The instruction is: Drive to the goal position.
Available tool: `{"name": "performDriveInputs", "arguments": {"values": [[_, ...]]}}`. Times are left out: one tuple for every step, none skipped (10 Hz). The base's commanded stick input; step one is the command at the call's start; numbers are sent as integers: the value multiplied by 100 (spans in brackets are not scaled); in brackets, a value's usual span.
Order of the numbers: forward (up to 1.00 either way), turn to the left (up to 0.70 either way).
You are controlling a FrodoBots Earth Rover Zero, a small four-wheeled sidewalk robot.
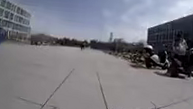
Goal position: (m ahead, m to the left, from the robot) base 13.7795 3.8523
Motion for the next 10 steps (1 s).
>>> {"name": "performDriveInputs", "arguments": {"values": [[70,0],[85,0],[85,0],[85,0],[85,0],[85,0],[85,0],[85,0],[85,0],[85,34]]}}
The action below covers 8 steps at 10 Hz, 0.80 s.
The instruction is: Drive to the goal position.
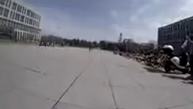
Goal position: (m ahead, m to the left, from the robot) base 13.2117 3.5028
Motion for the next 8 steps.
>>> {"name": "performDriveInputs", "arguments": {"values": [[85,34],[85,34],[85,34],[85,1],[85,0],[85,0],[85,0],[85,0]]}}
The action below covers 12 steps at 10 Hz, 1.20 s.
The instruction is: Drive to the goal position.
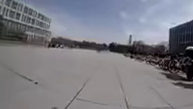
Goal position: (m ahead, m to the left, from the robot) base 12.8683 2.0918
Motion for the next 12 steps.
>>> {"name": "performDriveInputs", "arguments": {"values": [[85,0],[85,0],[85,0],[85,0],[85,0],[85,0],[85,0],[85,0],[85,0],[85,0],[85,0],[85,0]]}}
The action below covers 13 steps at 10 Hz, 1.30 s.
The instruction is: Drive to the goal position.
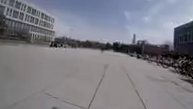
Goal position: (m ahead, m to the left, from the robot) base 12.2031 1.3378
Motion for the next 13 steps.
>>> {"name": "performDriveInputs", "arguments": {"values": [[85,0],[85,0],[85,0],[85,0],[85,0],[85,0],[85,0],[85,0],[85,0],[85,0],[85,0],[85,0],[85,0]]}}
